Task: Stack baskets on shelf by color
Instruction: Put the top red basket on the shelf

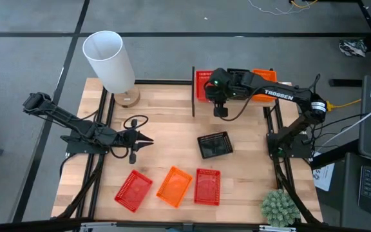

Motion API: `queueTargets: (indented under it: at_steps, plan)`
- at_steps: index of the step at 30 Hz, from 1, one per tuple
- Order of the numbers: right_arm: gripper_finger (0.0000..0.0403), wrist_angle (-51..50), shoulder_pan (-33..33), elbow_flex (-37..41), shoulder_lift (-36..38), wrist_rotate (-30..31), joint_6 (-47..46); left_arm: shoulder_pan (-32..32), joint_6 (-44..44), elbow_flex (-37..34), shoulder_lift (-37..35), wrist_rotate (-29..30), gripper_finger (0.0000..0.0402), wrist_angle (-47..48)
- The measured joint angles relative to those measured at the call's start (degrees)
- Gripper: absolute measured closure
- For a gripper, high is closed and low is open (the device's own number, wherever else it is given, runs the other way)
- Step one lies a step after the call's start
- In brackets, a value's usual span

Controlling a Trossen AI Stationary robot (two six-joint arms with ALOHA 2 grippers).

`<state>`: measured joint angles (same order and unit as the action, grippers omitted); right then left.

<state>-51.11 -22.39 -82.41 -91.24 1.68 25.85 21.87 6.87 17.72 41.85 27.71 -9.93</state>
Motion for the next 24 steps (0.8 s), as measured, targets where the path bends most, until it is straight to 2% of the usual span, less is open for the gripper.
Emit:
queueTargets:
  at_steps: [13,24]
  plan:
    - [0.0396,-0.1,-0.3,0.0,-0.3,1.7,-2.6,0.0,0.0,0.0,0.0,0.0,0.036,0.0]
    - [0.0312,-0.1,-0.4,0.0,-0.3,2.3,-3.1,0.0,0.0,0.0,0.0,0.0,0.036,0.0]
